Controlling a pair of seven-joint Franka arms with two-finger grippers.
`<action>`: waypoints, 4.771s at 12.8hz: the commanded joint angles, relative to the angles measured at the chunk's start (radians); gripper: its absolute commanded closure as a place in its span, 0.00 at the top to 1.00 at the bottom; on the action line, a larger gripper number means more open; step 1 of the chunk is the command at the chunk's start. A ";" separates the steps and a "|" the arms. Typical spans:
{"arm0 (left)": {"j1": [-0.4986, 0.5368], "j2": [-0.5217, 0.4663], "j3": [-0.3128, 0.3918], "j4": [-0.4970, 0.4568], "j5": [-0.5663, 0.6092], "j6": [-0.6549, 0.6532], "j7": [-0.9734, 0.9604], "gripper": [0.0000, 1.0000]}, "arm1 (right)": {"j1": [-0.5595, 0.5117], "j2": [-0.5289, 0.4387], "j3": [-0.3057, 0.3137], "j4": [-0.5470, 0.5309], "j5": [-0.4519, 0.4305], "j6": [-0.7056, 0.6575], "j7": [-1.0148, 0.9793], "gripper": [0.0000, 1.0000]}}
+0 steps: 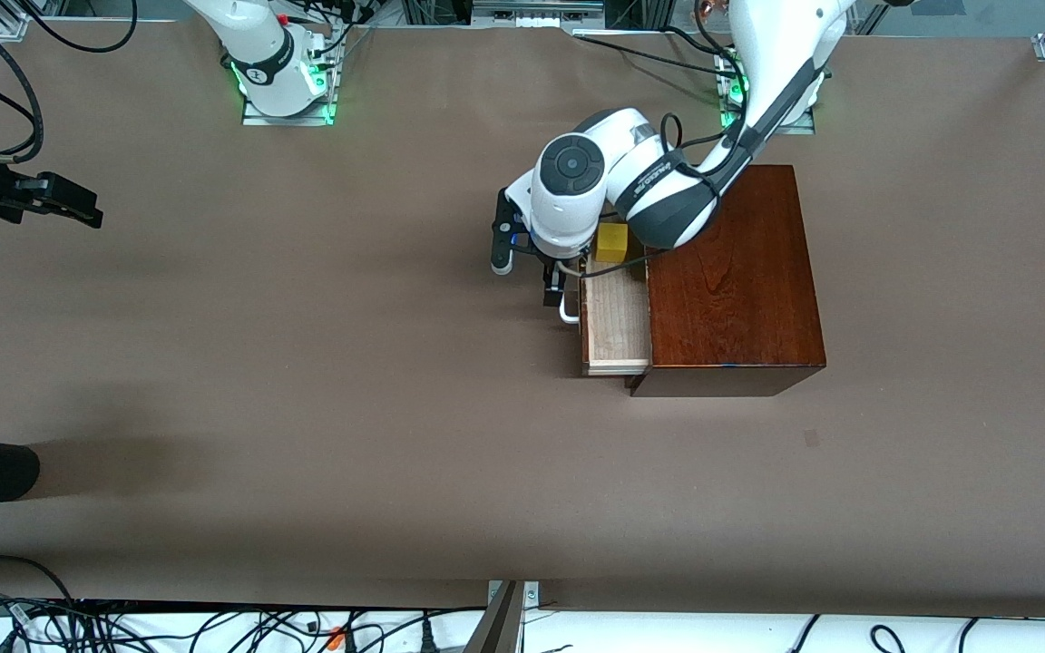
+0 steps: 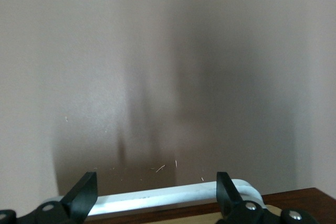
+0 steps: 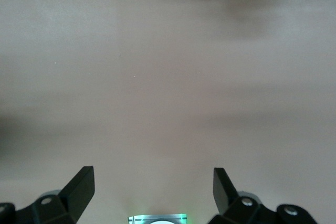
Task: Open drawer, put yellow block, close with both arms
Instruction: 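Push the drawer front into the box with the left gripper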
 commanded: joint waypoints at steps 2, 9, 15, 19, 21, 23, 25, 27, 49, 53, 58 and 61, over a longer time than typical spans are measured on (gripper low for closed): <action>0.007 0.005 0.001 -0.028 0.075 0.001 0.018 1.00 | -0.013 -0.012 0.011 -0.019 0.006 0.025 0.007 1.00; 0.018 -0.006 -0.005 -0.025 0.071 -0.006 0.046 1.00 | -0.013 -0.013 0.014 -0.019 0.018 0.029 0.009 1.00; 0.016 -0.006 -0.031 -0.019 0.063 0.073 0.033 1.00 | -0.013 -0.012 0.014 -0.019 0.038 0.048 0.009 1.00; 0.011 0.014 -0.030 -0.028 0.063 0.087 0.016 1.00 | -0.013 -0.012 0.016 -0.021 0.037 0.048 0.007 1.00; 0.013 0.019 -0.028 -0.031 0.064 0.079 0.016 1.00 | -0.013 -0.012 0.016 -0.021 0.035 0.049 0.004 1.00; 0.019 0.025 -0.028 -0.032 0.069 0.067 0.023 1.00 | -0.013 -0.012 0.014 -0.024 0.034 0.060 0.004 1.00; 0.027 0.019 -0.027 -0.036 0.075 0.001 0.020 1.00 | -0.013 -0.013 0.016 -0.024 0.029 0.060 0.001 1.00; 0.039 0.011 -0.025 -0.029 0.077 -0.062 0.020 1.00 | -0.013 -0.013 0.016 -0.025 0.031 0.066 -0.002 1.00; 0.116 -0.001 -0.014 -0.022 0.139 -0.154 0.029 1.00 | -0.013 -0.012 0.020 -0.024 0.034 0.060 -0.008 1.00; 0.117 -0.001 -0.016 -0.022 0.139 -0.154 0.029 1.00 | -0.013 -0.012 0.022 -0.024 0.034 0.063 -0.008 1.00; 0.117 -0.004 -0.017 -0.019 0.139 -0.173 0.030 1.00 | -0.013 -0.012 0.022 -0.024 0.031 0.065 -0.008 1.00; 0.117 -0.015 -0.022 -0.016 0.124 -0.173 0.015 1.00 | -0.013 -0.012 0.022 -0.024 0.029 0.066 -0.008 1.00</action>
